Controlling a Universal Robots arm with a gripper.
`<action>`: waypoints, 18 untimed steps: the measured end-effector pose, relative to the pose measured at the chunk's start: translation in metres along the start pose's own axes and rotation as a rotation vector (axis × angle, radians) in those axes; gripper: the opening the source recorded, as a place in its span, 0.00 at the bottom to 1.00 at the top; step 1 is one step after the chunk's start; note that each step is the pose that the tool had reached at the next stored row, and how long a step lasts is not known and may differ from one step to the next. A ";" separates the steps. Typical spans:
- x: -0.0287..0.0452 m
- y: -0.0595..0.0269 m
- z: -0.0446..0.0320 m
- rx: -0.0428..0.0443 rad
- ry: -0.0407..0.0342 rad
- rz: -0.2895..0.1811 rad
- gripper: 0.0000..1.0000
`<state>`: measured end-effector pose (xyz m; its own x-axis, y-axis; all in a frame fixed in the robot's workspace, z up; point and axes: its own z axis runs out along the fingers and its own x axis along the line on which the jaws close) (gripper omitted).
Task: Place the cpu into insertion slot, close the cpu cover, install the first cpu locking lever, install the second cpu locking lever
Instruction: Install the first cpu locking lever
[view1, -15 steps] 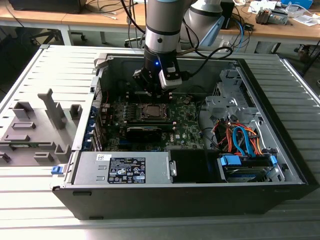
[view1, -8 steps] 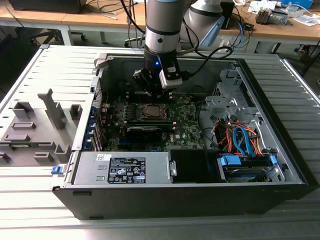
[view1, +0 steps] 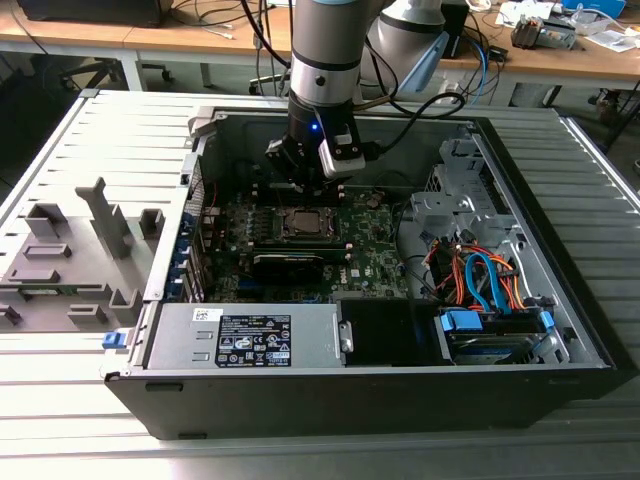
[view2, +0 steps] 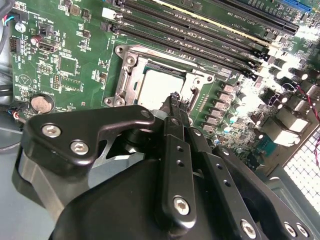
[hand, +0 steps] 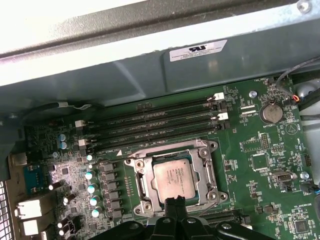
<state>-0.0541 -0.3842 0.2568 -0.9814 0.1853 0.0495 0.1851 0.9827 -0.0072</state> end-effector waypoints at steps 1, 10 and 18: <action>0.0000 0.0000 0.0000 0.0000 0.0001 0.000 0.11; 0.0000 0.0000 0.0000 0.0003 0.0000 -0.005 0.11; 0.0000 0.0000 0.0000 0.0005 0.0000 -0.009 0.11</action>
<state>-0.0541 -0.3842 0.2568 -0.9831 0.1760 0.0496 0.1758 0.9844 -0.0073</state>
